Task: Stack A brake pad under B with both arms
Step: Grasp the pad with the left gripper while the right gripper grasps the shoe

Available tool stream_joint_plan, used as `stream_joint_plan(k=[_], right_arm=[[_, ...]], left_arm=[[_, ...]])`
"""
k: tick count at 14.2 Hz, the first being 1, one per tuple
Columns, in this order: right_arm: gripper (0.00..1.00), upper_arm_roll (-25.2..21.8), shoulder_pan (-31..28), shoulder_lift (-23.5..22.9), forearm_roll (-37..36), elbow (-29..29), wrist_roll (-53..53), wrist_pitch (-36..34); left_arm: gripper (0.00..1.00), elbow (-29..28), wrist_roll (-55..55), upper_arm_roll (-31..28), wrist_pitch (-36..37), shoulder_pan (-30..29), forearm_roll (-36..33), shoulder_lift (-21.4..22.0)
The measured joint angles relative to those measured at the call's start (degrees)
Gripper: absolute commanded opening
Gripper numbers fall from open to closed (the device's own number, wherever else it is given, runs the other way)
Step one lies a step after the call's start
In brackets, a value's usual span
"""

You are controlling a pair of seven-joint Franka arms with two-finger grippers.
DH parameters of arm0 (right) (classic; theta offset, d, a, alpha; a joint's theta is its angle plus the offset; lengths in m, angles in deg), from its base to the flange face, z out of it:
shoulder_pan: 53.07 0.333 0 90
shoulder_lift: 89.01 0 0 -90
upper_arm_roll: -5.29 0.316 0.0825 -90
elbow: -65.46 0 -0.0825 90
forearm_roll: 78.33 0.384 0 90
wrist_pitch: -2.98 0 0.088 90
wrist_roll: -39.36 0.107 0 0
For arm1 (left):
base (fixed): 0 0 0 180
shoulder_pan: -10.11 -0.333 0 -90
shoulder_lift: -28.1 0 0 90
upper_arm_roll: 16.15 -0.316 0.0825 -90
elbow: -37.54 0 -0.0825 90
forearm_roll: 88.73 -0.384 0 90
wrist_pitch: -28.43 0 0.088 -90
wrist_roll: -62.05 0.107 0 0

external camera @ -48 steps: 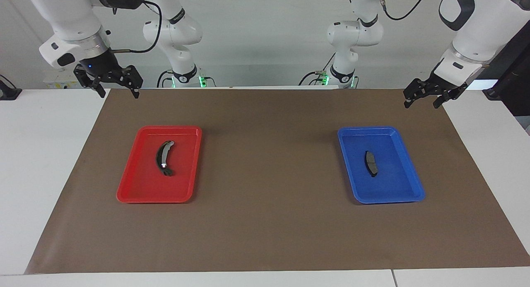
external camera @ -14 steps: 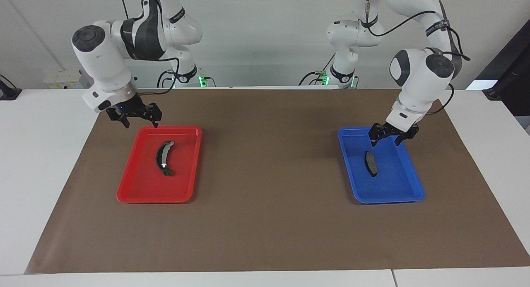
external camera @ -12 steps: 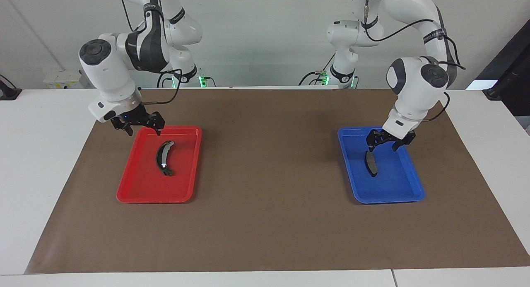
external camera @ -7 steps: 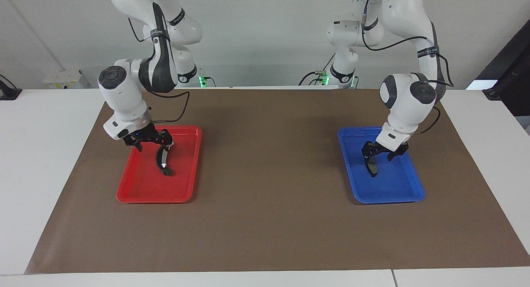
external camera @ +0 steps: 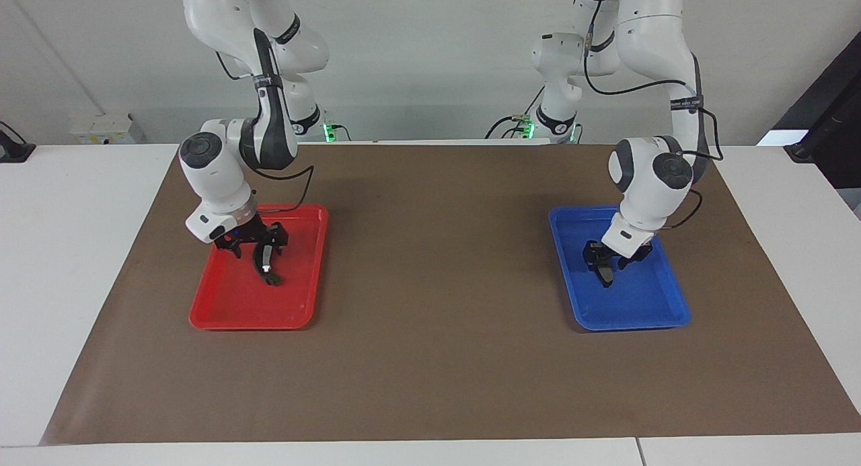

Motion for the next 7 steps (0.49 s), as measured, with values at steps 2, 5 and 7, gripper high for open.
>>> stream_joint_plan(k=[2, 5, 7], right_arm=[[1.00, 0.0, 0.0, -1.0, 0.0, 0.0, -0.1, 0.7], [0.93, 0.0, 0.0, -1.2, 0.0, 0.9, -0.3, 1.2], [0.93, 0.0, 0.0, -1.2, 0.0, 1.3, -0.9, 1.5]], left_arm=[[0.48, 0.0, 0.0, 0.0, -0.1, 0.0, 0.0, -0.2], [0.20, 0.0, 0.0, 0.0, 0.0, 0.0, 0.0, -0.3], [0.15, 0.1, 0.0, 0.1, 0.3, 0.1, 0.0, -0.2]])
